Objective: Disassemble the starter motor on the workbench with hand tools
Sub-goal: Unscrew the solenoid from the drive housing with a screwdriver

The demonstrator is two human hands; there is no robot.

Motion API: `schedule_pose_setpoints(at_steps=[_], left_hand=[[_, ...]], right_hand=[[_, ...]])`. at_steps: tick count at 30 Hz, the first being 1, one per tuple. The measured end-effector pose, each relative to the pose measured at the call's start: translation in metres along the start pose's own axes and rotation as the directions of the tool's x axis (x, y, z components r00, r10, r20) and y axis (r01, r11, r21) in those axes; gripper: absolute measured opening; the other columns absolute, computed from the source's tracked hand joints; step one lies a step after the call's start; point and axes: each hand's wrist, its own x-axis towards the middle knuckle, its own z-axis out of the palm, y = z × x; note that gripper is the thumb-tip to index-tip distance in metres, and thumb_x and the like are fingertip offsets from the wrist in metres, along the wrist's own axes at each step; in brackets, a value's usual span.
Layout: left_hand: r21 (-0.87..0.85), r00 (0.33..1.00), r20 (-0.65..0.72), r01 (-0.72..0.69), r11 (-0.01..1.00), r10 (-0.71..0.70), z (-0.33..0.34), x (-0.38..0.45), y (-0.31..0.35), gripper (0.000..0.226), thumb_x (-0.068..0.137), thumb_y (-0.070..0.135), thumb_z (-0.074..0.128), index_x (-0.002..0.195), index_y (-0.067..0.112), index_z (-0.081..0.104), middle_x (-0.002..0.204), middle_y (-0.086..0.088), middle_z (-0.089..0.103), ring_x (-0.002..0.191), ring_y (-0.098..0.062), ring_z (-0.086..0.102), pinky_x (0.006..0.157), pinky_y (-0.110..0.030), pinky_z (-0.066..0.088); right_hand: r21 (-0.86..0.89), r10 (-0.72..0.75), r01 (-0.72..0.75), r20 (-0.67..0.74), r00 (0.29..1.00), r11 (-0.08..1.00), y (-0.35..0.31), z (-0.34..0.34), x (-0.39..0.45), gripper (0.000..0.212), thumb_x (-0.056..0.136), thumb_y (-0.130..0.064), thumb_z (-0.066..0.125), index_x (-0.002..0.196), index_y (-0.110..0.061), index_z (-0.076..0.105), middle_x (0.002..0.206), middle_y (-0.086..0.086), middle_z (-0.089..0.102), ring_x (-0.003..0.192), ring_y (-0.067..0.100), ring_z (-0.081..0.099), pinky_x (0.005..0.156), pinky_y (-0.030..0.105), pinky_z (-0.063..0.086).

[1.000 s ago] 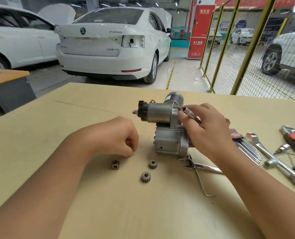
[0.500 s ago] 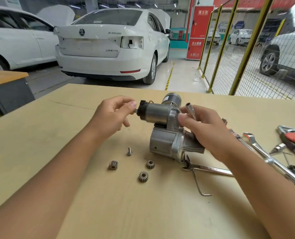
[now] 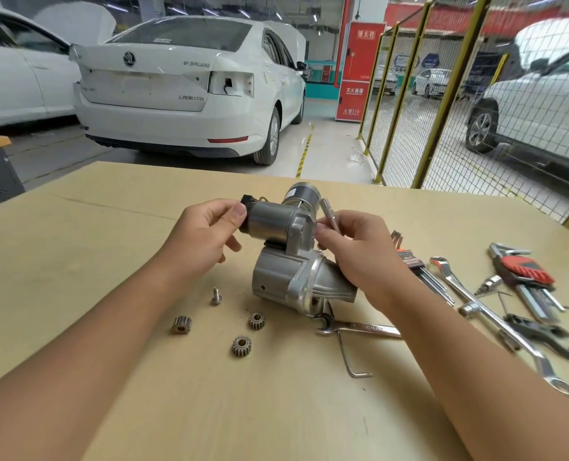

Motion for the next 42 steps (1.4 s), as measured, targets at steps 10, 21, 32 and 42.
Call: schedule_pose_setpoints(at_steps=[10,21,32,42], left_hand=[[-0.077,0.999,0.004,0.033,0.997,-0.033,-0.003,0.001,-0.001,0.019,0.105,0.034,0.059,0.105,0.027,0.076,0.091,0.01,0.075,0.068,-0.01,0.068,0.059,-0.031,0.048],[-0.124,0.999,0.027,0.022,0.992,-0.019,-0.008,0.002,-0.008,0.016,0.103,0.031,0.063,0.106,0.027,0.079,0.096,0.003,0.077,0.069,-0.016,0.069,0.055,-0.025,0.05],[-0.124,0.999,0.034,0.013,0.992,-0.009,-0.009,0.002,-0.008,0.019,0.102,0.032,0.063,0.109,0.023,0.077,0.097,-0.001,0.077,0.067,-0.016,0.068,0.055,-0.026,0.049],[-0.161,0.999,0.053,0.011,0.987,-0.003,-0.007,-0.001,-0.004,0.018,0.097,0.037,0.064,0.103,0.031,0.08,0.094,0.003,0.075,0.066,-0.016,0.068,0.054,-0.025,0.049]], right_hand=[[-0.29,0.014,0.079,0.305,0.952,0.954,-0.01,-0.043,0.009,0.022,0.093,-0.039,0.064,0.086,-0.021,0.074,0.068,0.003,0.068,0.052,0.002,0.051,0.052,0.029,0.042],[-0.491,-0.067,0.222,0.313,0.947,0.843,-0.016,-0.048,0.007,0.015,0.093,-0.021,0.067,0.085,-0.013,0.077,0.07,-0.002,0.073,0.057,0.002,0.058,0.06,0.025,0.045],[-0.615,-0.14,0.3,0.295,0.945,0.729,-0.025,-0.05,0.004,0.013,0.094,-0.018,0.064,0.088,-0.015,0.076,0.072,-0.009,0.068,0.066,0.001,0.06,0.062,0.016,0.043],[-0.612,-0.133,0.285,0.281,0.95,0.738,-0.025,-0.05,0.005,0.015,0.097,-0.018,0.059,0.093,-0.017,0.074,0.08,-0.008,0.068,0.068,-0.002,0.053,0.06,0.017,0.037]])
